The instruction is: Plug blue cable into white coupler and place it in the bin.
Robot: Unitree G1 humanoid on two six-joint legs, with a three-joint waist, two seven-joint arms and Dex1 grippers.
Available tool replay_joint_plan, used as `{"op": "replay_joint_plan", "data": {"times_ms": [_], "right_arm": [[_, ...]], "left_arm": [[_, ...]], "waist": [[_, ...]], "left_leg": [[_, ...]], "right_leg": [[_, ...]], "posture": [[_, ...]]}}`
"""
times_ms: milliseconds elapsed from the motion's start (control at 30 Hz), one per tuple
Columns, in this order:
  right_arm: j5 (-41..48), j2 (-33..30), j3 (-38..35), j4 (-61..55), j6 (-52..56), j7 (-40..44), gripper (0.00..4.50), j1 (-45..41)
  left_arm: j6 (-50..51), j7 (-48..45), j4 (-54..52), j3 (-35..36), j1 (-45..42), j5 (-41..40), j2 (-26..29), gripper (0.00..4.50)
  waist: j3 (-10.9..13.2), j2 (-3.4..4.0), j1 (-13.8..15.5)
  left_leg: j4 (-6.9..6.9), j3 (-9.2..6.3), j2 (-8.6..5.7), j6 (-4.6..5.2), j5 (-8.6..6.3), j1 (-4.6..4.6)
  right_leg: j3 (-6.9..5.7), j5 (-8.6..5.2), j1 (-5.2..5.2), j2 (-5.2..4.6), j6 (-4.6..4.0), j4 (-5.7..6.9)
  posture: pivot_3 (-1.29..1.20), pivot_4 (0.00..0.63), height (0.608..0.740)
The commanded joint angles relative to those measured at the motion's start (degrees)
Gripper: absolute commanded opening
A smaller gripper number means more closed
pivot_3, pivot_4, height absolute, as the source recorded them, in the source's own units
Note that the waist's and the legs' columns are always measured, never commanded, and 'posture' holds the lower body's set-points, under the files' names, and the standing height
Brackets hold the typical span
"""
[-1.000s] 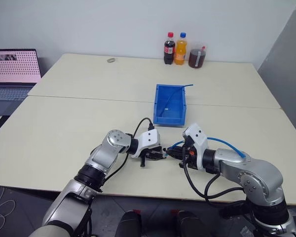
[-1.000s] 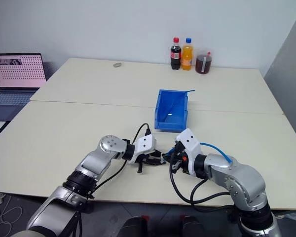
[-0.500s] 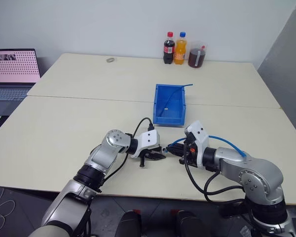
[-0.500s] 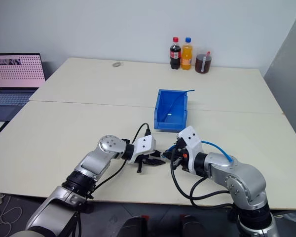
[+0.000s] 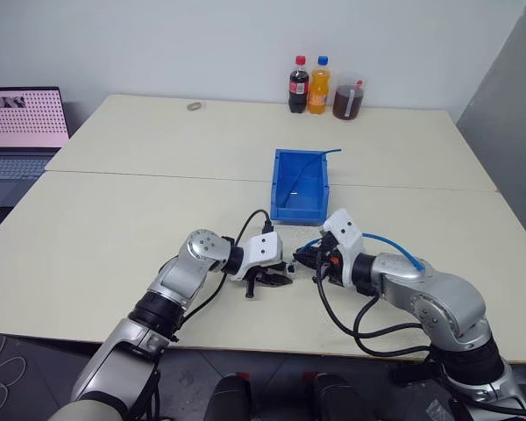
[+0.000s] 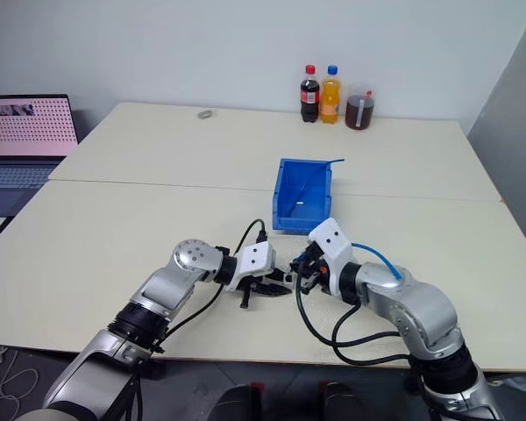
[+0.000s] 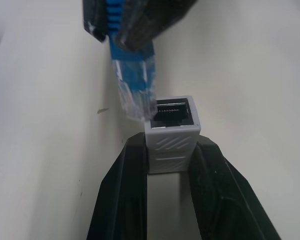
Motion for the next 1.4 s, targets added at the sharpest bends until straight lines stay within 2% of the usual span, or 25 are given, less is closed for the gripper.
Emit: {"op": "replay_joint_plan", "data": {"times_ms": [33, 333, 933, 1400], "right_arm": [[0.49, -0.92, 0.48, -3.00, -1.12, 1.58, 0.02, -1.03], [-0.30, -3.10, 1.03, -3.77, -0.99, 2.46, 0.02, -0.59], [-5.14, -5.87, 6.94, -1.25, -5.70, 5.56, 0.02, -0.92], [-9.32, -11.09, 11.18, 5.94, -13.89, 15.76, 0.02, -3.91]], "left_arm": [[-0.03, -0.55, 0.51, -1.20, -0.10, 0.94, 0.18, 0.80], [-0.07, -0.96, 1.13, -1.30, -0.41, 0.94, 0.06, 0.80], [0.12, -0.93, 1.04, -1.33, -0.35, 0.95, -0.28, 0.80], [-0.23, -1.54, 0.85, -1.54, -0.21, 0.69, -0.43, 0.80]], "waist": [[0.00, 0.00, 0.00], [0.00, 0.00, -0.01], [0.00, 0.00, 0.00], [-0.01, 0.00, 0.00]], "left_leg": [[0.00, 0.00, 0.00, 0.00, 0.00, 0.00], [0.00, 0.00, 0.01, 0.00, 0.00, 0.00], [0.00, -0.01, 0.01, 0.00, 0.00, 0.00], [0.01, -0.01, 0.01, 0.00, 0.00, 0.02]], "right_leg": [[0.00, 0.00, 0.00, 0.00, 0.00, 0.00], [0.00, 0.00, 0.00, 0.00, 0.00, 0.00], [-0.01, 0.00, 0.01, 0.02, 0.00, 0.01], [-0.01, 0.00, 0.02, 0.02, -0.01, 0.01]], "posture": [[0.00, 0.150, 0.740], [0.00, 0.150, 0.740], [0.00, 0.150, 0.740], [0.00, 0.150, 0.740]]}}
